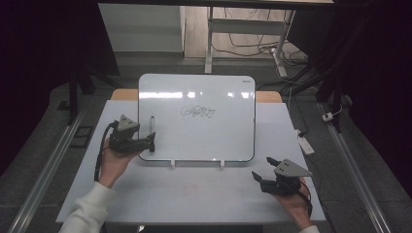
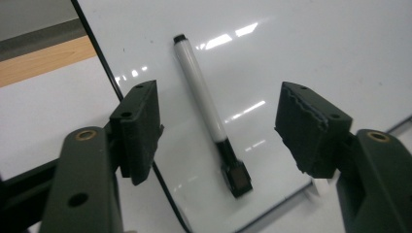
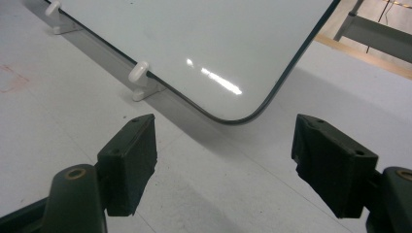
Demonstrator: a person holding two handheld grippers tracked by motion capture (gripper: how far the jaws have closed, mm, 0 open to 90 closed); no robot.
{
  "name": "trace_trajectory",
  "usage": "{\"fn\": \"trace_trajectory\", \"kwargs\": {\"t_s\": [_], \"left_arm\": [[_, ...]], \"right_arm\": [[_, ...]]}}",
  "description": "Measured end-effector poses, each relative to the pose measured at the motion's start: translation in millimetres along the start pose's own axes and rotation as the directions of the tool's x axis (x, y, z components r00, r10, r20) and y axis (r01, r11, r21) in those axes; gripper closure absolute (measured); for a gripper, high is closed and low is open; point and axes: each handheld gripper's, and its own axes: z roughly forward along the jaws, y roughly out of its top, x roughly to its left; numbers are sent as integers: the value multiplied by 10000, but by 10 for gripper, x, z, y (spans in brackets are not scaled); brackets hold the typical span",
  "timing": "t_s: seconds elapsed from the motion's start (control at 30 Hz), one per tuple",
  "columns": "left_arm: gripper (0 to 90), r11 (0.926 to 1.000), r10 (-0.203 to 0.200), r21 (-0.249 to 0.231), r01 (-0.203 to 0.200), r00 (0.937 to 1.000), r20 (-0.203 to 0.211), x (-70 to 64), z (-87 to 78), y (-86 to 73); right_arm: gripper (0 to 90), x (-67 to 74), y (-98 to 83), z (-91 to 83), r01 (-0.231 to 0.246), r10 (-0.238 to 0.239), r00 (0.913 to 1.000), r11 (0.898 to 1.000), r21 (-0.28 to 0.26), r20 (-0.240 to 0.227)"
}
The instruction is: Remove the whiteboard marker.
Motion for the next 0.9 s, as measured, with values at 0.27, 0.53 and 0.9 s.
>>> {"fn": "trace_trajectory", "kwargs": {"t_s": [0.27,0.53,0.9], "left_arm": [[469,9994,-285,184,296,9979,-578,38,222,85],[591,9995,-203,196,228,9924,-1215,1,362,152],[736,9988,405,337,-353,9843,-1715,-138,413,172]], "right_arm": [[242,18,-4,18,57,-58,10000,9999,84,21],[243,18,-10,27,72,-74,9999,9999,154,110],[246,32,9,19,136,-138,9997,9998,114,221]]}}
